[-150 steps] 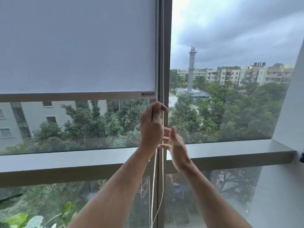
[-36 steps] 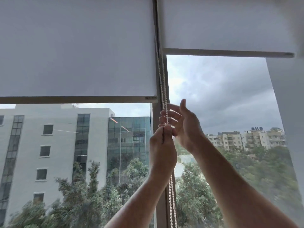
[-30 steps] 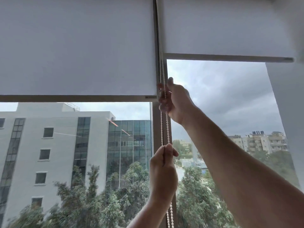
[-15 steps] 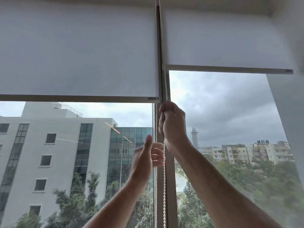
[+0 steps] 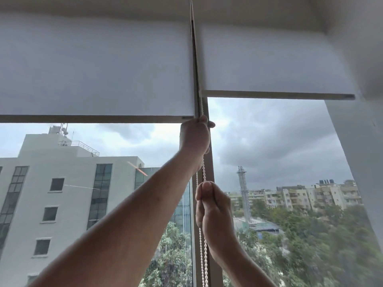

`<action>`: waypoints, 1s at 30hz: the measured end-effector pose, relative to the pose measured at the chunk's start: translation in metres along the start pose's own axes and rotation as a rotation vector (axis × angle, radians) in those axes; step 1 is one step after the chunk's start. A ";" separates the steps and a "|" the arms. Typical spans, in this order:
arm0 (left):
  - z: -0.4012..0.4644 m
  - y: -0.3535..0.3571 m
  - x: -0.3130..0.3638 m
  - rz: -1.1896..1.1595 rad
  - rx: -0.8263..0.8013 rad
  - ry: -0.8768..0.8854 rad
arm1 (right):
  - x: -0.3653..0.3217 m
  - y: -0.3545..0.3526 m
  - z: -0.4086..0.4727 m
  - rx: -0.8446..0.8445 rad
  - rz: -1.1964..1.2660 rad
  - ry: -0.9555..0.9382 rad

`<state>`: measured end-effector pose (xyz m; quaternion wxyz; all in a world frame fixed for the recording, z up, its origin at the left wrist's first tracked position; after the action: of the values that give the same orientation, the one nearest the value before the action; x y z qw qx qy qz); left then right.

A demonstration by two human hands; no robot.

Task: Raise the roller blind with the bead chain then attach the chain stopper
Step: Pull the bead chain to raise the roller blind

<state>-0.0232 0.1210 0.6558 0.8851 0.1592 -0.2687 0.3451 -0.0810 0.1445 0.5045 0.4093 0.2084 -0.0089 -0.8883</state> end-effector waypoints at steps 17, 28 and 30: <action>-0.065 -0.015 -0.008 0.045 0.145 0.230 | -0.087 0.008 0.131 -0.098 0.072 0.232; -0.108 -0.025 -0.047 0.028 0.112 0.259 | -0.122 0.054 0.172 0.056 0.146 0.235; -0.106 -0.029 -0.053 0.051 0.078 0.284 | -0.122 0.052 0.169 0.098 0.012 0.106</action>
<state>0.0027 0.1220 0.5365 0.8983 0.1363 -0.1308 0.3967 -0.0362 0.1729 0.7124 0.4038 0.2749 -0.0322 -0.8719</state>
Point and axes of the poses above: each hand's wrist, its own z-axis towards the middle knuckle, its own y-axis out of the palm, x = y × z, the point moved 4 cm from there along z, towards the middle knuckle, and after that the axes turned 5 degrees about z, right-handed, at the moved point
